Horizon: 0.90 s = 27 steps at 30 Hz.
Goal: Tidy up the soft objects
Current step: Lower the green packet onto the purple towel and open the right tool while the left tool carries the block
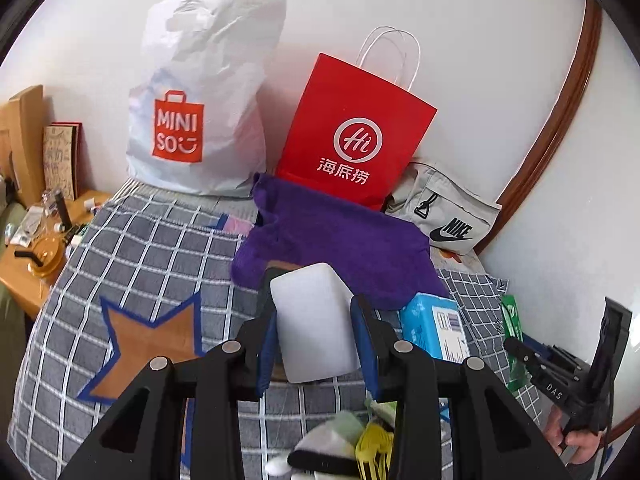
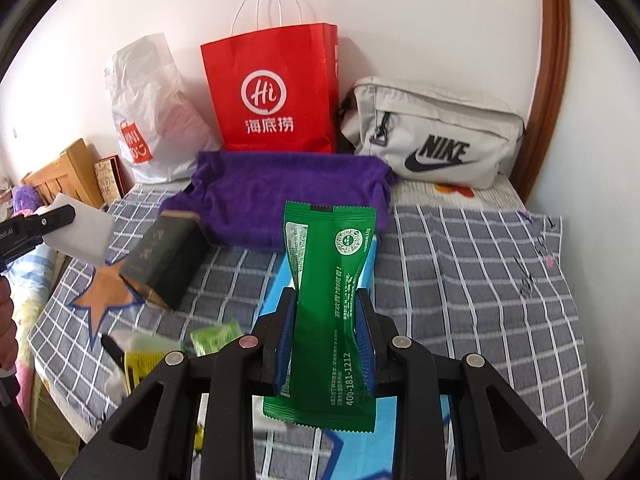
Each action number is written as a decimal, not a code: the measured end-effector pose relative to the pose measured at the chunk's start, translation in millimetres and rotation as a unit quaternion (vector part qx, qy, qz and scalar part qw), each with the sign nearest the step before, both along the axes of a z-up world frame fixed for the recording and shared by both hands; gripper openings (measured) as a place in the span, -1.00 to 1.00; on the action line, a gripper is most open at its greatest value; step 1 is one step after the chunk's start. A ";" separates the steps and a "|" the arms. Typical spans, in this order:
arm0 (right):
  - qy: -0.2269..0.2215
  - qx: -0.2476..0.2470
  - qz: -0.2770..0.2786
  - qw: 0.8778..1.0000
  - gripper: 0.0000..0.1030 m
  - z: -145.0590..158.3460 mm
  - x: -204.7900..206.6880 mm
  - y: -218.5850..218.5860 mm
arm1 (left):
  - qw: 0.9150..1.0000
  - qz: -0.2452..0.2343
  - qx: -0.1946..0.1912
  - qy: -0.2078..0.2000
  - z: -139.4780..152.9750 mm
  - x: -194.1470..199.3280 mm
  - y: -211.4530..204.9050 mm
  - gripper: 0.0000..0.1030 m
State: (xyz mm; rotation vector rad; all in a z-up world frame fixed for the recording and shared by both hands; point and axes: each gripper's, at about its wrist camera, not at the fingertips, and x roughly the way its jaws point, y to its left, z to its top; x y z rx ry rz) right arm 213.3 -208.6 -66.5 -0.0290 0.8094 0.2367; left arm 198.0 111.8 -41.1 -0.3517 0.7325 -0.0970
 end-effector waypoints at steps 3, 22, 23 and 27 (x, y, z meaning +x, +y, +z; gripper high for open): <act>-0.003 0.001 0.003 1.000 -0.45 4.3 15.6 3.7 | 1.000 -0.005 0.003 0.004 -0.5 15.5 -3.3 -0.35; 0.009 0.011 -0.016 1.000 -0.45 -9.7 120.5 5.3 | 0.999 -0.011 0.004 0.030 -12.7 127.5 -11.3 -0.35; 0.009 0.013 -0.017 1.000 -0.45 -11.3 126.4 5.6 | 0.999 -0.011 0.005 0.033 -15.1 134.8 -11.2 -0.35; 0.011 0.016 -0.019 1.000 -0.45 -17.8 145.2 7.5 | 0.999 -0.013 0.000 0.042 -25.7 156.1 -9.9 -0.35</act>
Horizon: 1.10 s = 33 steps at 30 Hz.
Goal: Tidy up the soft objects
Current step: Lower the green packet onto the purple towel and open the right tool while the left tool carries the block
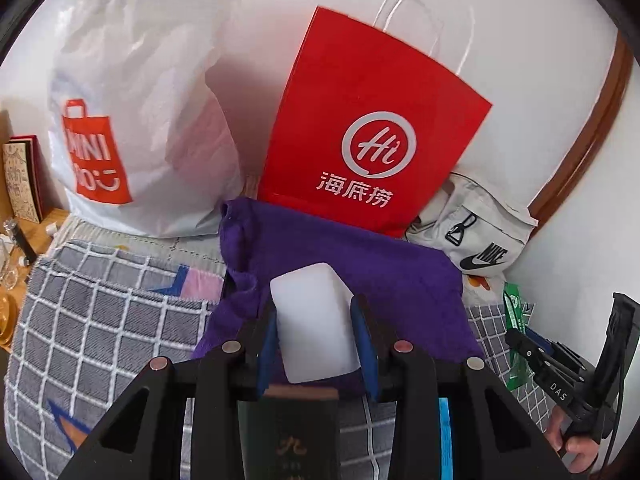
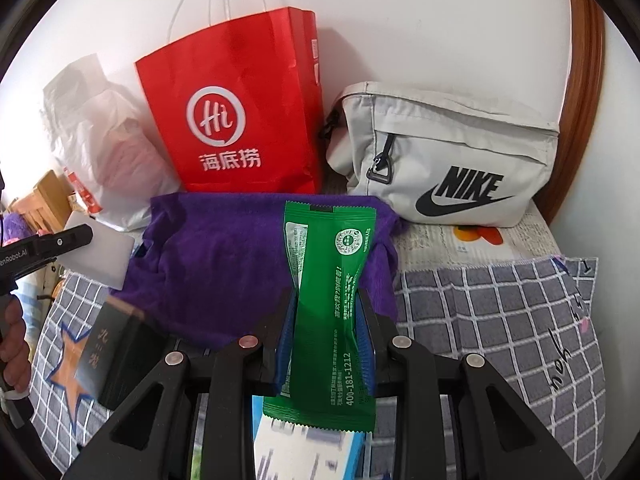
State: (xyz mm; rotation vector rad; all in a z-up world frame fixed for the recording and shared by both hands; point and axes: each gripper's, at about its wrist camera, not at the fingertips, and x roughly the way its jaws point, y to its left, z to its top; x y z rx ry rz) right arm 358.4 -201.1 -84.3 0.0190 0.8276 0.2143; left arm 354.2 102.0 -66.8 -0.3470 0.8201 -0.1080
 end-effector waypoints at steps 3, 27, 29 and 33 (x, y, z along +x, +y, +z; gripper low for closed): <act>0.005 0.002 0.001 1.000 -0.45 -6.8 17.1 2.7 | 1.000 -0.002 -0.003 0.010 -8.7 15.5 0.6 -0.35; 0.091 -0.023 0.030 0.995 -0.39 -74.6 131.1 29.4 | 0.996 -0.015 -0.054 0.076 -68.7 121.7 3.8 -0.34; 0.106 -0.016 0.028 0.994 -0.38 -81.0 134.8 27.0 | 0.995 -0.022 -0.059 0.082 -73.0 125.4 1.9 -0.34; 0.113 -0.004 0.027 0.993 -0.37 -84.2 136.3 23.1 | 0.994 -0.025 -0.067 0.083 -78.1 128.3 -1.0 -0.34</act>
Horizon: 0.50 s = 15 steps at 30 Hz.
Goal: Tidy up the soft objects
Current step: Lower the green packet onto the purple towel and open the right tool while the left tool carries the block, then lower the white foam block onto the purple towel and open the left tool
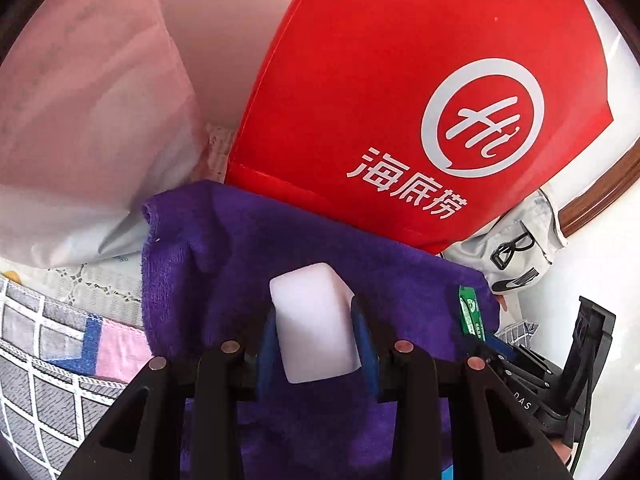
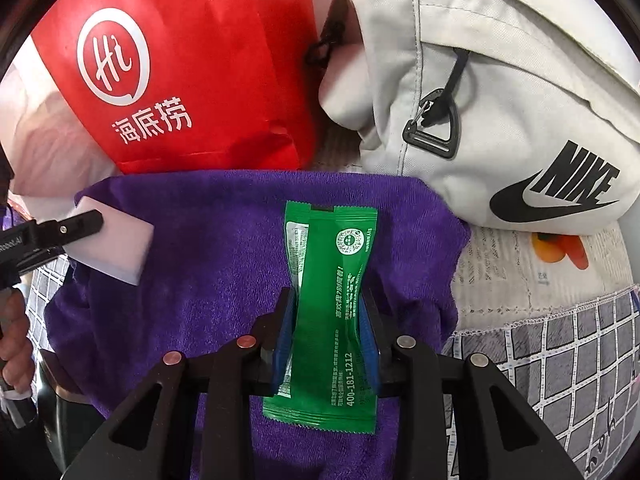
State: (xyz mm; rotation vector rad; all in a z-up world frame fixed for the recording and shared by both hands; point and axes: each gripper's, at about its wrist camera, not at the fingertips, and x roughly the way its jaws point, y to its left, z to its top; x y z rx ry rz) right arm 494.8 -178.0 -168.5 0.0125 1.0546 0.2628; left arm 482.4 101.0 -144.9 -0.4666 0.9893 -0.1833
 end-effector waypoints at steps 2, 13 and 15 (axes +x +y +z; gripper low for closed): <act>-0.002 -0.004 -0.001 1.000 -0.37 -0.8 0.0 0.2 | 1.000 -0.001 0.001 -0.002 0.5 1.3 -1.8 -0.34; -0.005 -0.006 0.008 1.000 0.27 -2.9 5.8 9.0 | 1.000 0.005 0.013 0.016 -4.6 3.6 2.9 0.11; -0.010 -0.004 0.008 1.000 0.29 -0.9 4.5 9.2 | 1.000 0.004 0.013 0.021 -5.2 4.5 3.0 0.17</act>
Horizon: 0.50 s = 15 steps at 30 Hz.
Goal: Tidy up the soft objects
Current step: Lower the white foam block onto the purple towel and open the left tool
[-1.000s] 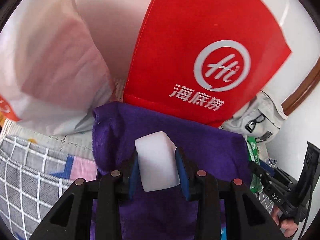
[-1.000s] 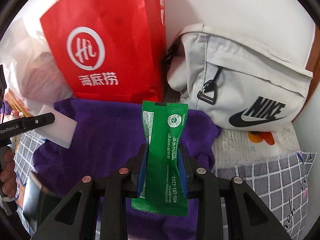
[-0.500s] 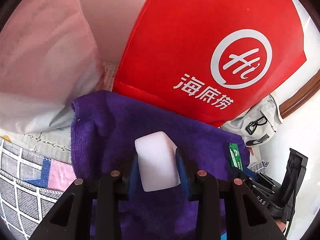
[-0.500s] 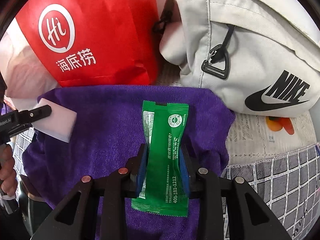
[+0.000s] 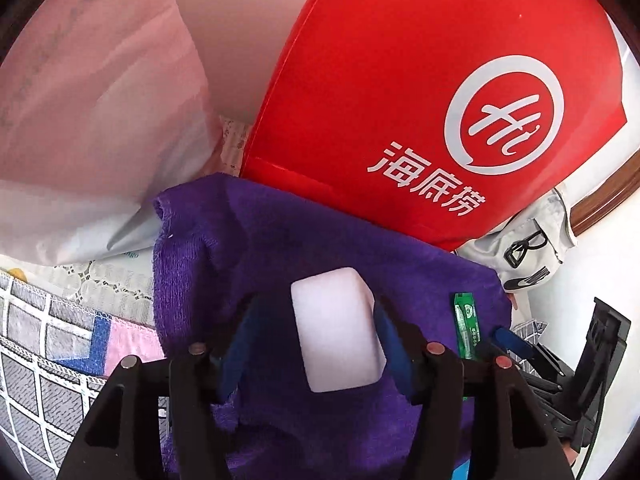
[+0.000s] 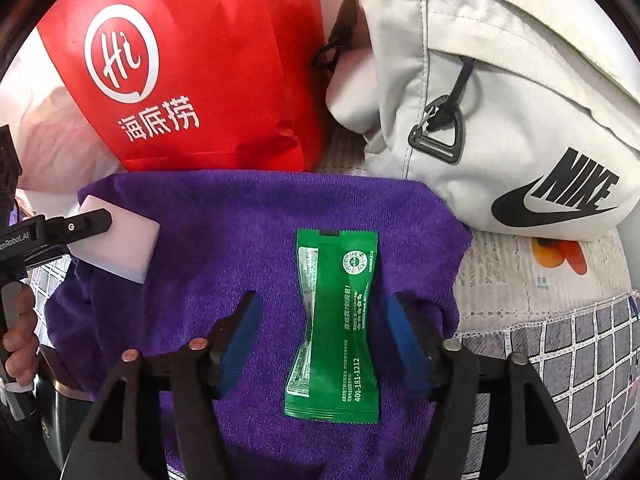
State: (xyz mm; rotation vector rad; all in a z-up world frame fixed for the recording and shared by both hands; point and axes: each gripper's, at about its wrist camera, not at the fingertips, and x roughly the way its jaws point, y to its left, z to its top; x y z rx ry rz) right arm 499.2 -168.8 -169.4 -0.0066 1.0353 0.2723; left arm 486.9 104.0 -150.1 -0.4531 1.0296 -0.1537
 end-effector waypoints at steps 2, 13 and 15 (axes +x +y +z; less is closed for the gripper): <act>-0.004 0.002 0.001 1.000 0.29 2.4 -2.1 -1.5 | 1.000 0.002 0.008 0.006 -0.5 0.2 0.4 0.31; -0.027 0.020 -0.019 0.999 0.44 24.8 -12.1 -16.6 | 0.999 0.005 0.045 -0.004 17.3 -9.3 6.7 0.35; -0.033 0.010 -0.019 0.999 0.44 28.3 -16.0 -14.7 | 0.999 0.003 0.044 -0.006 20.4 -13.0 7.9 0.35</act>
